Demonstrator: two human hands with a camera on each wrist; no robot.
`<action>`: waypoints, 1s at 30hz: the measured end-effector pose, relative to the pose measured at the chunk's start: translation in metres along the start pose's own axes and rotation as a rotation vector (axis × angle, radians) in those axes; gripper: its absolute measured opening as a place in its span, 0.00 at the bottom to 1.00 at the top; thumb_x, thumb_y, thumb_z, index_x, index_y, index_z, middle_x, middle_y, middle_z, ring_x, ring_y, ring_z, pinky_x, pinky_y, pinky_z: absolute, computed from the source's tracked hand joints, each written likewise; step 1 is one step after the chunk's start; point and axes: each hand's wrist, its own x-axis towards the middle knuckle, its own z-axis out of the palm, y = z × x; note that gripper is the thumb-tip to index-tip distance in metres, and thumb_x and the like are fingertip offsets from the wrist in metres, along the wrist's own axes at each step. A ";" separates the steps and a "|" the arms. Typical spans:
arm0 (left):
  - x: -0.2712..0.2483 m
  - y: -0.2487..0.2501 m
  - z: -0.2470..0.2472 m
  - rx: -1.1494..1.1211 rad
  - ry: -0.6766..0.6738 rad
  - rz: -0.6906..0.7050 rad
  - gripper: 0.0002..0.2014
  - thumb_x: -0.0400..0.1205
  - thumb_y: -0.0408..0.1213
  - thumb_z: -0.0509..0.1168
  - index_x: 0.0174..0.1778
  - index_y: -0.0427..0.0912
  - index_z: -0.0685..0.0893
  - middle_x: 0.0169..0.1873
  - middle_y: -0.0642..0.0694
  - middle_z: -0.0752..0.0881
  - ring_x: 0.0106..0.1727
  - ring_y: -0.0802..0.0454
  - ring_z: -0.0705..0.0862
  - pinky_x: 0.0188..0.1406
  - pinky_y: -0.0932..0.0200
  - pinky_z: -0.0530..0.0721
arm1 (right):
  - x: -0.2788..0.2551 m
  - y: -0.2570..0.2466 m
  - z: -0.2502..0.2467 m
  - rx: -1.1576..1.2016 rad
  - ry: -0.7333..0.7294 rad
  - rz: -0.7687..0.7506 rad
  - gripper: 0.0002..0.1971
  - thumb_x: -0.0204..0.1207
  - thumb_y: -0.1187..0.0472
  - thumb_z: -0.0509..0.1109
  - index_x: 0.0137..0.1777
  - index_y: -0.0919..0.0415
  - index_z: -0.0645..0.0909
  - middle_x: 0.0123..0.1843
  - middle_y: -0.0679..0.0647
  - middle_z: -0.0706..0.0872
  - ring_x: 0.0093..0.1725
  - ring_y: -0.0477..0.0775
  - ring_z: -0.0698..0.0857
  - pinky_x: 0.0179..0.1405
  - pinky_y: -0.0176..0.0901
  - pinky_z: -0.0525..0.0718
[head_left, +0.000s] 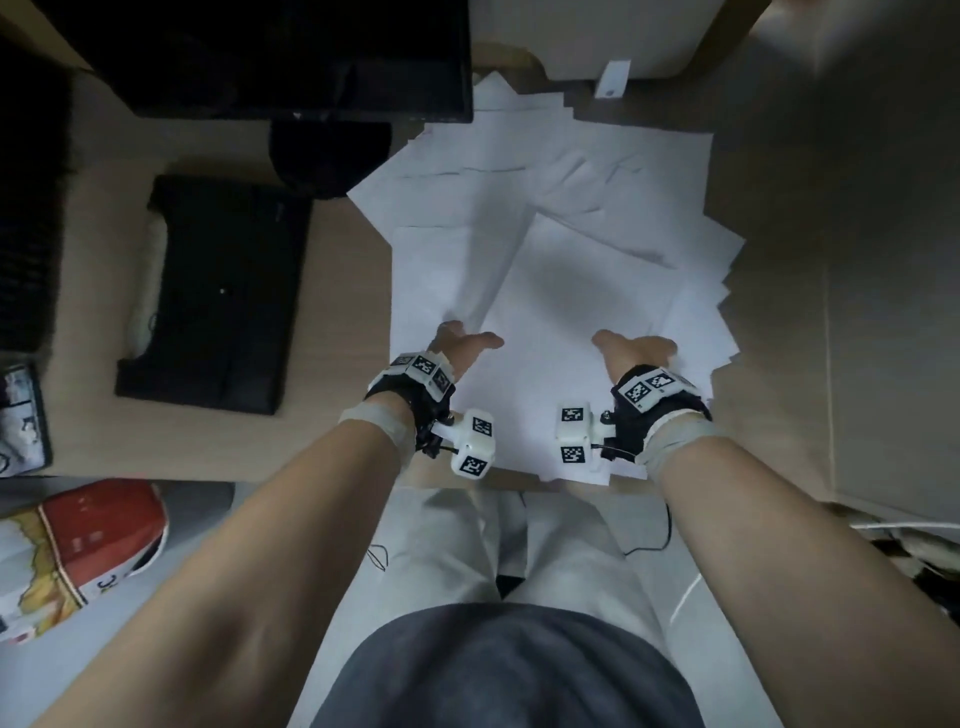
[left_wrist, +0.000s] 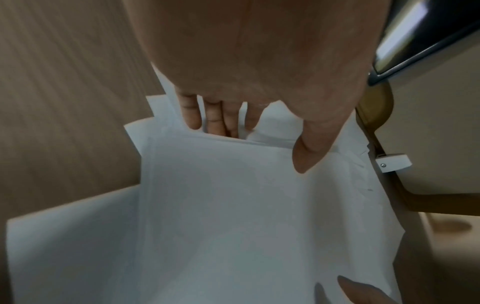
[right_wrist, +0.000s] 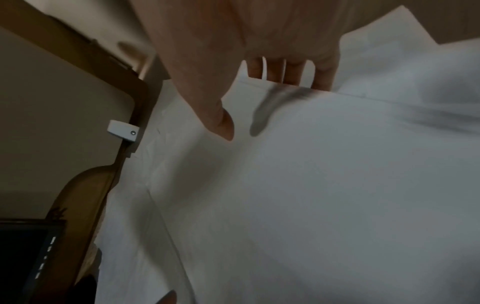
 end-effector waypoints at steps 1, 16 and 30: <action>0.001 0.003 0.001 0.000 0.003 -0.005 0.47 0.65 0.53 0.77 0.75 0.32 0.68 0.70 0.35 0.77 0.68 0.38 0.78 0.63 0.48 0.77 | 0.003 0.001 -0.001 0.044 -0.015 0.002 0.45 0.68 0.45 0.76 0.78 0.65 0.60 0.67 0.55 0.75 0.57 0.61 0.79 0.52 0.49 0.73; -0.022 0.017 -0.002 0.437 0.044 0.102 0.23 0.81 0.33 0.64 0.73 0.33 0.71 0.64 0.37 0.80 0.57 0.40 0.82 0.45 0.58 0.76 | -0.009 0.003 -0.007 0.103 -0.120 -0.113 0.42 0.75 0.65 0.73 0.83 0.65 0.52 0.78 0.63 0.70 0.71 0.63 0.75 0.65 0.50 0.74; -0.029 -0.034 -0.046 -0.552 0.018 -0.176 0.20 0.76 0.38 0.75 0.60 0.34 0.82 0.49 0.37 0.90 0.51 0.41 0.89 0.52 0.42 0.89 | -0.043 -0.107 0.030 -0.562 -0.092 -0.680 0.05 0.75 0.63 0.61 0.40 0.62 0.76 0.41 0.57 0.82 0.46 0.63 0.83 0.42 0.43 0.76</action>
